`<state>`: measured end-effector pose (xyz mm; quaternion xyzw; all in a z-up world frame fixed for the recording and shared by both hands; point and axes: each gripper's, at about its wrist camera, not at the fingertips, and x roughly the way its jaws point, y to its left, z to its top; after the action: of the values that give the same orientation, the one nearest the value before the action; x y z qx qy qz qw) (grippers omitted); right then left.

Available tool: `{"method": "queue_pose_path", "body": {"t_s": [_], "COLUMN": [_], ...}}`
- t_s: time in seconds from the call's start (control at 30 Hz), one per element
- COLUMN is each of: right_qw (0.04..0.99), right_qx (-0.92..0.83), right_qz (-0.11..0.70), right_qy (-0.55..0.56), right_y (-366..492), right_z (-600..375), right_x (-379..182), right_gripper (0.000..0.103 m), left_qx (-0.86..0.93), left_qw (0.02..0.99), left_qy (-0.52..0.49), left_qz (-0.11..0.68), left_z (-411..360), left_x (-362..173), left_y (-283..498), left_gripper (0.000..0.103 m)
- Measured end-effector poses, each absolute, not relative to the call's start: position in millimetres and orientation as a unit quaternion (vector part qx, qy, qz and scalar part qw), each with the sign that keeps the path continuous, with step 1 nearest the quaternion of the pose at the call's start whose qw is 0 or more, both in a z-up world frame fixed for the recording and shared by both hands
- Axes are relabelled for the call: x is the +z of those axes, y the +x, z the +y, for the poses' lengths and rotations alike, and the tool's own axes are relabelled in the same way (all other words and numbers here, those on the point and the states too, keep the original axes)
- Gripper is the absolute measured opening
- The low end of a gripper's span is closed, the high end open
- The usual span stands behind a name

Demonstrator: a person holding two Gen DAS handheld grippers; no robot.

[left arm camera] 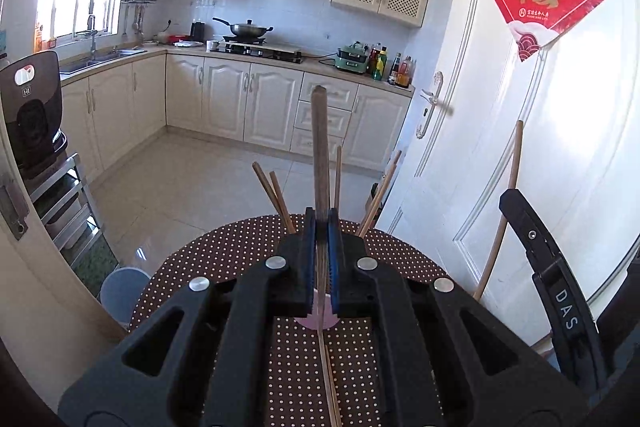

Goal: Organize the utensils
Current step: 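Lower both held chopsticks into the pink cup from above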

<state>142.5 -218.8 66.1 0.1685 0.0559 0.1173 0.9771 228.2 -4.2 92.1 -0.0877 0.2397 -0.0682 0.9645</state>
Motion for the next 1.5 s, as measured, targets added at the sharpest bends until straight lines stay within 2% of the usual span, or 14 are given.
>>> {"method": "queue_pose_path", "body": {"t_s": [0.6, 1.17, 1.5], "right_qw": [0.982, 0.984, 0.984], "right_qx": [0.086, 0.081, 0.068], "right_qz": [-0.007, -0.022, 0.008], "right_qy": [0.167, 0.157, 0.165], "right_y": [189, 234, 264], "right_z": [-222, -202, -193], "right_x": [72, 43, 10], "right_gripper": [0.004, 0.004, 0.004], "left_qx": [-0.073, -0.054, -0.06], "left_qw": [0.973, 0.961, 0.95], "left_qy": [-0.085, -0.089, -0.089], "left_qz": [0.204, 0.255, 0.294], "left_z": [-10, -8, -5], "left_x": [121, 84, 49], "left_y": [255, 313, 338], "left_gripper": [0.006, 0.006, 0.006]}}
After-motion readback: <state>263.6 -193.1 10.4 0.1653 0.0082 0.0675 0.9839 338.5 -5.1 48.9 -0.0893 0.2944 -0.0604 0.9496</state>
